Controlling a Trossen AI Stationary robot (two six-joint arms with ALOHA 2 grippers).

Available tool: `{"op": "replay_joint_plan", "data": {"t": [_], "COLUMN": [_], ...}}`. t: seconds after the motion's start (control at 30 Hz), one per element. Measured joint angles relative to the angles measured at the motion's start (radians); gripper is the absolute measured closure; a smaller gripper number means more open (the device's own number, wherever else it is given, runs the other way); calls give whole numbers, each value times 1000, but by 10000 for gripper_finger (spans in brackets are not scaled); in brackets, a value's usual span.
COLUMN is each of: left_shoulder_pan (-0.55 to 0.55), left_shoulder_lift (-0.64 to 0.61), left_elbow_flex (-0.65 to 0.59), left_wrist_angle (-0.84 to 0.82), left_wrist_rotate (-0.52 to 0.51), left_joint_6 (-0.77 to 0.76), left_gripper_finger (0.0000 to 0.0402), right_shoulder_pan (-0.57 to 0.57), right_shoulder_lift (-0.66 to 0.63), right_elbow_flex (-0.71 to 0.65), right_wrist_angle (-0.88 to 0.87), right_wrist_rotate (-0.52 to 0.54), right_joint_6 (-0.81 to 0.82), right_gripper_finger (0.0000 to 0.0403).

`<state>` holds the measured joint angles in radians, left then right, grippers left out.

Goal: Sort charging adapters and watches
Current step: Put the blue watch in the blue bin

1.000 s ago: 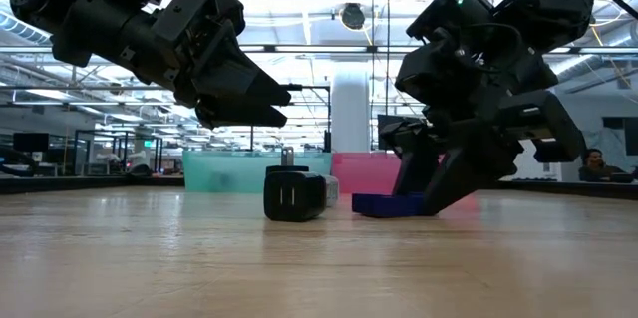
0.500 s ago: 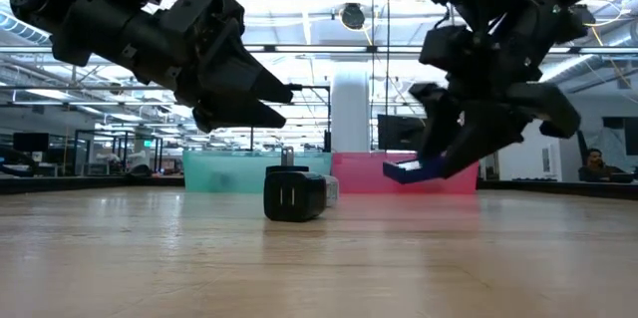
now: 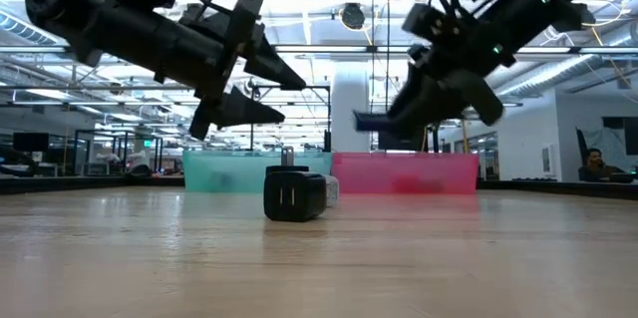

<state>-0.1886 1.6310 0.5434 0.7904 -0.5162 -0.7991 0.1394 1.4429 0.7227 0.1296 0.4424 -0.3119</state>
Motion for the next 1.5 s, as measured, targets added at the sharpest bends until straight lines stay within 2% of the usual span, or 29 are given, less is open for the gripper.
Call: {"op": "replay_joint_plan", "data": {"t": [0.2, 0.3, 0.5, 0.63, 0.83, 1.07, 1.37, 1.5], "left_shoulder_pan": [12, 12, 11, 12, 12, 12, 26, 26], "left_shoulder_lift": [0, 0, 0, 0, 0, 0, 2, 44], "left_elbow_flex": [0, 5, 72, 137, 190, 197, 197, 201], "left_wrist_angle": [18, 53, 26, -31, -108, -123, -123, -117], "left_wrist_rotate": [0, 1, 28, 27, 27, 28, 79, 100], "left_joint_6": [-47, -34, 46, 95, 96, 85, 45, 34], "left_gripper_finger": [133, 133, 133, 133, 133, 133, 133, 133], "right_shoulder_pan": [0, 0, 3, 4, 9, 17, 23, 23], "right_shoulder_lift": [0, 0, 0, 0, 0, 0, 0, 0], "right_elbow_flex": [-45, -92, -137, -141, -141, -141, -141, -142], "right_wrist_angle": [226, 329, 429, 447, 461, 544, 556, 550], "right_wrist_rotate": [-1, -1, -3, -49, -52, -56, -85, -87], "right_joint_6": [-58, -75, -97, -106, -111, -115, -122, -121], "right_gripper_finger": [253, 246, 253, 249, 253, 245, 252, 244]}}
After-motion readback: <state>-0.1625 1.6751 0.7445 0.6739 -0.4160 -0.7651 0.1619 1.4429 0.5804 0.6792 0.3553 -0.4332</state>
